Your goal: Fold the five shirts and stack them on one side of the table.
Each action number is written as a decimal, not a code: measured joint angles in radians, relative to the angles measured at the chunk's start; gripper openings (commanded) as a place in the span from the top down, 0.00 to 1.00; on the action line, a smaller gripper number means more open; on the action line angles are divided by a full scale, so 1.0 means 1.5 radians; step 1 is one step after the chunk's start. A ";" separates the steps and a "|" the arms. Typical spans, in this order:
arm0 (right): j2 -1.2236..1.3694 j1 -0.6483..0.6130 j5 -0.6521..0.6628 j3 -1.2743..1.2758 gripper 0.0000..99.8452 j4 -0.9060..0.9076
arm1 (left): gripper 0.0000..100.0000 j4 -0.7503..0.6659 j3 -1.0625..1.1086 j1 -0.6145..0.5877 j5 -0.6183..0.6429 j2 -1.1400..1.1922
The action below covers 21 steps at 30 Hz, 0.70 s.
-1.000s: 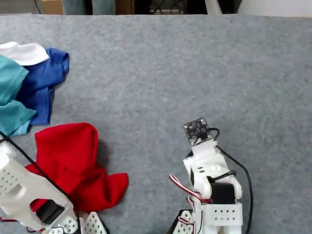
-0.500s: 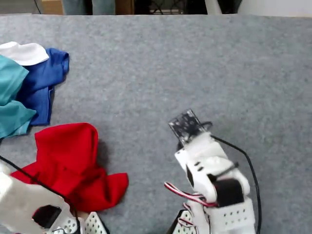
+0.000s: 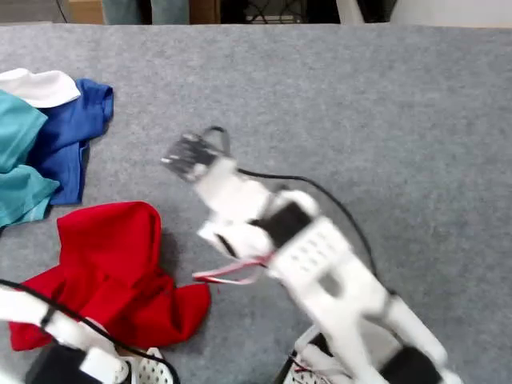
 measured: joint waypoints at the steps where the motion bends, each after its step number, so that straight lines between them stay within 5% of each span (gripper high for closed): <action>1: 0.043 -0.012 -0.006 -0.020 0.87 -0.013 | 0.74 -0.008 0.019 -0.005 0.000 -0.014; 21: 0.608 -0.166 -0.108 -0.381 0.90 -0.046 | 0.74 -0.059 0.167 -0.057 -0.108 -0.071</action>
